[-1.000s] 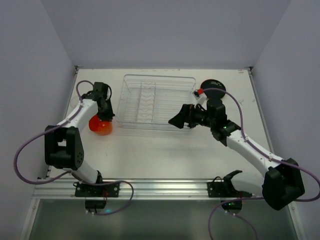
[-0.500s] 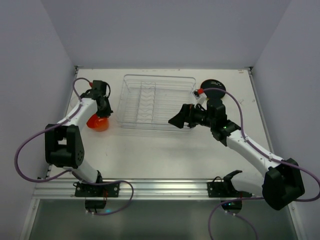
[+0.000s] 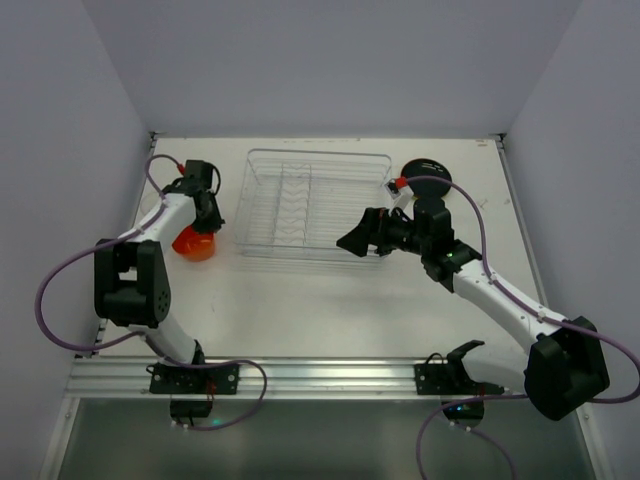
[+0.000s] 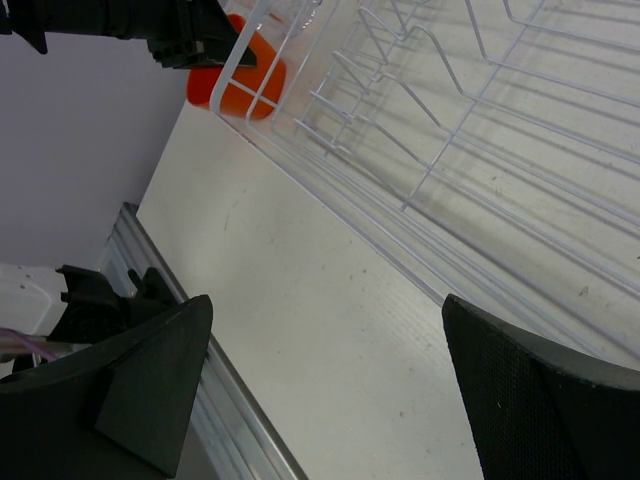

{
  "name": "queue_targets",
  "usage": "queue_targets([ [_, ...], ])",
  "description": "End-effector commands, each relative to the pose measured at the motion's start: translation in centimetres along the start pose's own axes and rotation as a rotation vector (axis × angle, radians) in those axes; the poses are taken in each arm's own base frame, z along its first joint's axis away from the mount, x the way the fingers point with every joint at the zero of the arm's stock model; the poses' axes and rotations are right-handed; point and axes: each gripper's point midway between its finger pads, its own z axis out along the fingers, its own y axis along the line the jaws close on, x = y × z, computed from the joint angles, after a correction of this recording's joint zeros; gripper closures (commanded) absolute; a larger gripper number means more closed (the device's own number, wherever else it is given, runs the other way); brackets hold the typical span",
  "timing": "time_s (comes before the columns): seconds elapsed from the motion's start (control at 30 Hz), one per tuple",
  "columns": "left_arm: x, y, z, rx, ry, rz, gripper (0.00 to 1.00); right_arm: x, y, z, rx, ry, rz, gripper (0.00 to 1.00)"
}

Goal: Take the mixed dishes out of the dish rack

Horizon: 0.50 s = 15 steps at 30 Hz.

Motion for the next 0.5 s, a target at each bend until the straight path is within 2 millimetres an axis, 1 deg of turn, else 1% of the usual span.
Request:
queue_targets([
  [0.0, -3.0, -0.2, -0.4, 0.005, -0.091, -0.041, 0.78, -0.8, 0.7, 0.0, -0.033, -0.029, -0.021, 0.01],
  [0.1, -3.1, -0.3, -0.6, 0.013, -0.096, -0.040, 0.71, -0.8, 0.7, 0.0, -0.035, -0.026, -0.019, 0.01],
  [0.33, -3.3, -0.2, -1.3, 0.007, -0.098, -0.042, 0.66, -0.7, 0.7, 0.1, -0.036, -0.021, -0.018, 0.01],
  [0.37, -3.5, -0.1, -1.7, 0.009, -0.105, -0.045, 0.65, -0.7, 0.7, 0.1, -0.037, -0.020, -0.017, 0.01],
  [0.43, -3.7, -0.2, -2.2, 0.017, -0.112, -0.045, 0.59, -0.6, 0.7, 0.1, -0.036, -0.019, -0.016, 0.01],
  [0.47, -3.9, -0.2, -2.8, 0.026, -0.125, -0.046, 0.57, -0.6, 0.7, 0.1, -0.036, -0.019, -0.016, 0.01],
])
